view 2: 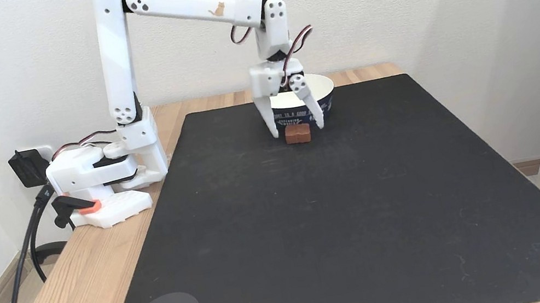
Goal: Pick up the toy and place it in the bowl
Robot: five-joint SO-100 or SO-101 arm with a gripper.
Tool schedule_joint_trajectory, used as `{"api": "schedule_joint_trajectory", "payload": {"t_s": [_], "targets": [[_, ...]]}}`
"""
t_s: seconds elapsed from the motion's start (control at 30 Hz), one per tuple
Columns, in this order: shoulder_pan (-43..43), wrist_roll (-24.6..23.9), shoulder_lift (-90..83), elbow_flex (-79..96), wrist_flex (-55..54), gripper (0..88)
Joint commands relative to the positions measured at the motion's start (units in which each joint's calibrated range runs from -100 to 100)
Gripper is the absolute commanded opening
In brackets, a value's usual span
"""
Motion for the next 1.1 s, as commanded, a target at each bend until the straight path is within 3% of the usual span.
{"api": "schedule_joint_trajectory", "payload": {"t_s": [0.0,0.83,1.07], "targets": [[-0.1,0.5,1.2,-3.1,-0.7,33.7],[-1.6,0.4,3.3,-2.3,-4.2,32.8],[-1.1,0.4,3.4,-2.2,-5.3,9.1]]}}
